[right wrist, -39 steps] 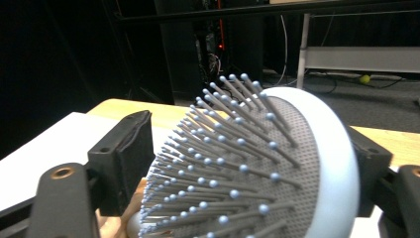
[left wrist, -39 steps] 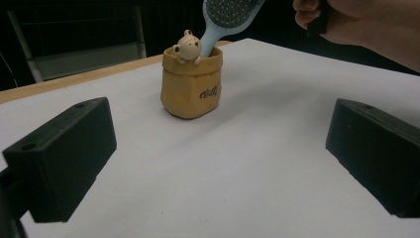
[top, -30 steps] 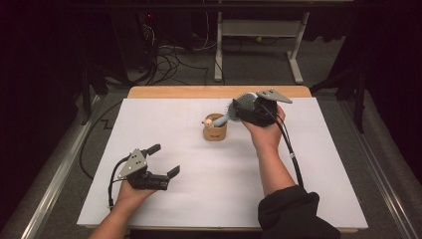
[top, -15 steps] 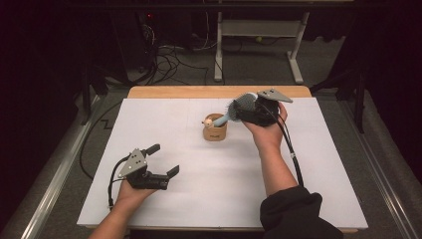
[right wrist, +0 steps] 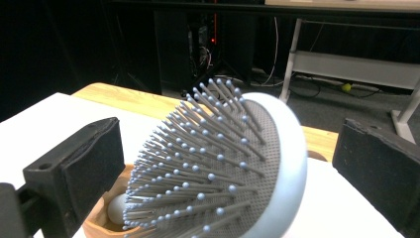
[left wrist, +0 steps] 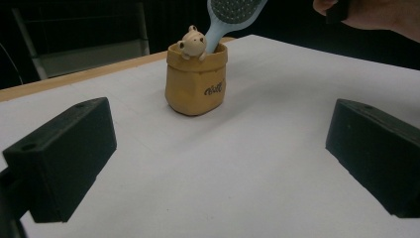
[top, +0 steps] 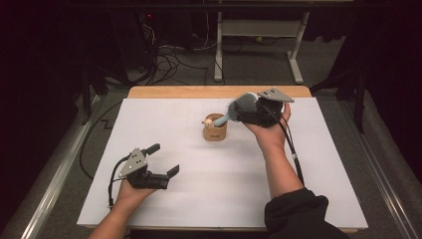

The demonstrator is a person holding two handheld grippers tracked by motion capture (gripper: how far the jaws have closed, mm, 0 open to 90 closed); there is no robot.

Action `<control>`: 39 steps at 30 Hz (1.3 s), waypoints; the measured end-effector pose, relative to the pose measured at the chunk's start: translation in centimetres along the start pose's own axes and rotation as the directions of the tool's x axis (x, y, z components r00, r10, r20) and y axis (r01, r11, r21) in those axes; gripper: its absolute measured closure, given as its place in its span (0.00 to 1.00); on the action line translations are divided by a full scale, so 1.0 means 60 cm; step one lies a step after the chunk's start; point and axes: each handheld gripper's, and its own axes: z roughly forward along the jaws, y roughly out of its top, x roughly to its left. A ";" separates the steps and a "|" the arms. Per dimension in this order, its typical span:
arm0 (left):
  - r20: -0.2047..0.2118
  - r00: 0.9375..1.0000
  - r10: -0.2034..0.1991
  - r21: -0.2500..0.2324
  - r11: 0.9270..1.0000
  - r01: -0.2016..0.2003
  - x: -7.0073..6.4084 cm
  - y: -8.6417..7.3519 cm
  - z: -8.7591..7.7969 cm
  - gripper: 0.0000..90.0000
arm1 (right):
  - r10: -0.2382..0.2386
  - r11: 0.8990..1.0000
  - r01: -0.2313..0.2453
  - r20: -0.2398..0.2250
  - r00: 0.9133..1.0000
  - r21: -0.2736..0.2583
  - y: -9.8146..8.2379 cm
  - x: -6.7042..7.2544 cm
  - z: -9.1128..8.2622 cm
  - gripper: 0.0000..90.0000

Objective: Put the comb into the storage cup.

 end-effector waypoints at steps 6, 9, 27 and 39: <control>-0.006 1.000 -0.006 0.011 1.000 0.007 0.005 0.000 -0.001 0.00 | -0.006 1.000 0.006 -0.011 1.000 -0.008 0.005 0.002 -0.024 0.00; -0.012 1.000 -0.008 0.023 1.000 0.008 0.006 0.000 0.000 0.00 | -0.015 1.000 0.015 -0.014 1.000 -0.012 0.003 0.005 -0.039 0.00; -0.008 1.000 -0.020 0.044 0.999 0.021 0.008 -0.001 0.000 0.00 | -0.015 0.997 0.019 -0.055 0.998 0.068 -0.109 0.004 -0.042 0.00; -0.023 0.999 -0.036 0.047 0.998 0.037 0.016 -0.002 -0.011 0.00 | -0.008 0.996 0.015 -0.084 0.996 0.090 -0.183 0.004 -0.080 0.01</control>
